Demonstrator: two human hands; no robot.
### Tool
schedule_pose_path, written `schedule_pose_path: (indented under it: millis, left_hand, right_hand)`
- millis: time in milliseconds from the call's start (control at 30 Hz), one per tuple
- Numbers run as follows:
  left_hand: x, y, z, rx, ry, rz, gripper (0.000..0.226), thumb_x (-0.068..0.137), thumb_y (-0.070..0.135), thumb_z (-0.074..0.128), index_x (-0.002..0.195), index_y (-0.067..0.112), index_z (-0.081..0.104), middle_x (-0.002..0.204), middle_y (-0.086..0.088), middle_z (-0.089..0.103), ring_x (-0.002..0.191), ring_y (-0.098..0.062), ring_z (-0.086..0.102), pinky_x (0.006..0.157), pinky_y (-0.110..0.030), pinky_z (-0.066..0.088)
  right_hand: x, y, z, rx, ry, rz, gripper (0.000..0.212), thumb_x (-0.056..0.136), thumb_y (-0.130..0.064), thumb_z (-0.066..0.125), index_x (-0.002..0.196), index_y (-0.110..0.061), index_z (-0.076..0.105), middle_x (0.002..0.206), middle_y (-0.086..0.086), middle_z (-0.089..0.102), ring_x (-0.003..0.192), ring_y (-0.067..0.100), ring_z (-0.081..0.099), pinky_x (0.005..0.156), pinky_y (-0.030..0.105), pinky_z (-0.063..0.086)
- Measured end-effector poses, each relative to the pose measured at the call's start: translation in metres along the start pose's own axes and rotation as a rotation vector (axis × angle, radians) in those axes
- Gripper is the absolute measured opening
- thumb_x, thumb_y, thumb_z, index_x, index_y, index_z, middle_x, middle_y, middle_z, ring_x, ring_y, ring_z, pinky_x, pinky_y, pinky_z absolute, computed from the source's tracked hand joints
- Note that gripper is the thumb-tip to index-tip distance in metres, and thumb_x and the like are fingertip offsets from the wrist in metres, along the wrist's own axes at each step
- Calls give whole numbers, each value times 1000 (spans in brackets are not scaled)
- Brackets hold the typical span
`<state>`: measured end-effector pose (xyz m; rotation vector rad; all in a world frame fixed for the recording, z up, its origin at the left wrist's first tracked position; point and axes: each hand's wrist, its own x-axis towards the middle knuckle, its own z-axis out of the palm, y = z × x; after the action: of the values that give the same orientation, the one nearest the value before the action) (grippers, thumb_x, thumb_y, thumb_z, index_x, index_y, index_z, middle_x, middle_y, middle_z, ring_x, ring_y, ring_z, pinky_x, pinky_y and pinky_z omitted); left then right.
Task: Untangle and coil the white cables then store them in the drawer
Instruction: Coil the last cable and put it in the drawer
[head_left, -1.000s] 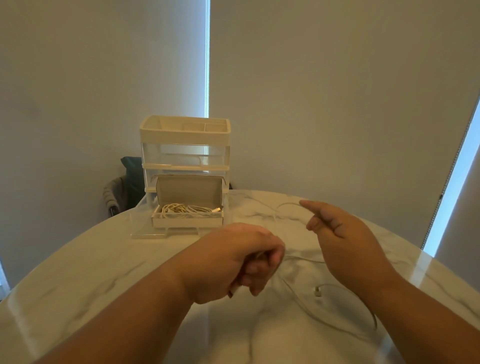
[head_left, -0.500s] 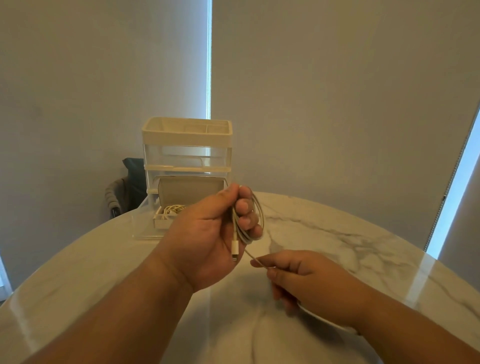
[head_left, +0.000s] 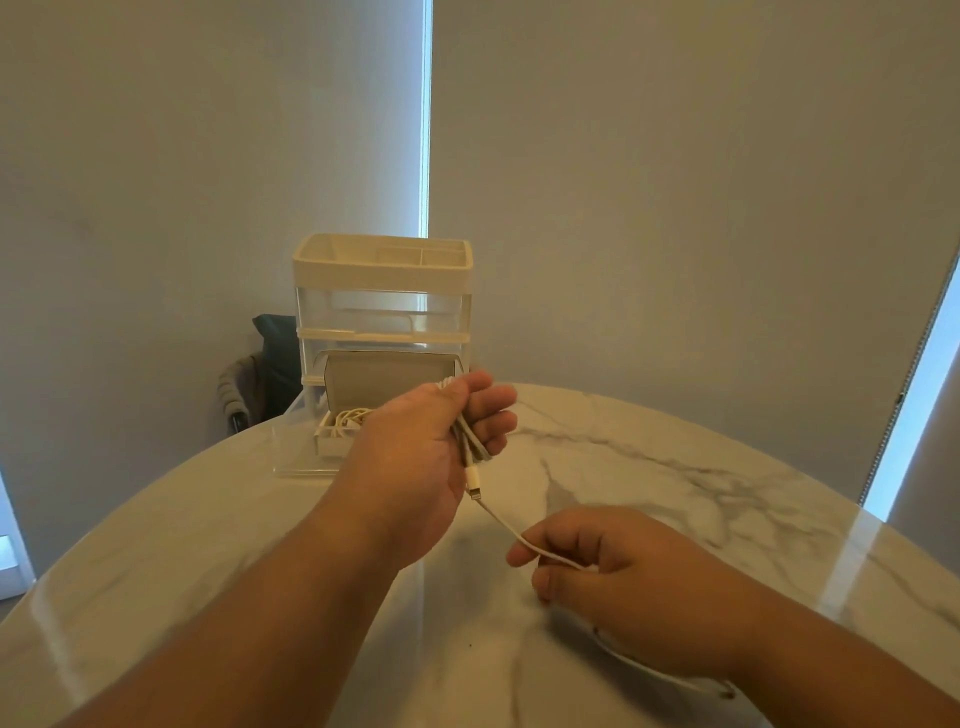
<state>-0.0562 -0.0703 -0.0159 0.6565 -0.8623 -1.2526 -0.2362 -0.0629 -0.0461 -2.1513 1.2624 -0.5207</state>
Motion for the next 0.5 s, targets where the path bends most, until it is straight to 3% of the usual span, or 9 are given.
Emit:
schedule_pose_path:
  millis: [133,300,400,500]
  left_hand:
    - [4,-5,-2,170,87,101,24,104,18,42,105,10,65,77,-1,75,65,-12,67,72,-31,52]
    - [-1,-9,-3,562,68,240,20,102,22,48,108,23,66,90,9,77,84,-7,72,79,-22,54]
    - [-3,-10,-2,601,55,244,19,102,18,48,103,24,66,91,9,76,85,-8,72,84,-27,55]
    - [-5,-13,-3,798,0,302,20,102,23,46,101,33,63,98,13,73,86,-1,69,86,-28,54]
  right_hand:
    - [-3,-4,-4,19,34,-67,25,95,-25,62,106,-45,72,94,-23,69,86,-3,63,72,12,51]
    - [-4,-8,-3,92,150,-125,20,98,-30,59,103,-42,74,86,-19,72,82,2,66,75,23,57]
    - [-3,-6,-3,105,281,-146,17,96,-30,61,97,-39,76,80,-21,71,73,-2,64,64,15,48]
    - [-3,-4,-6,81,382,-160,13,92,-33,65,95,-39,77,81,-31,69,78,-8,64,63,7,43]
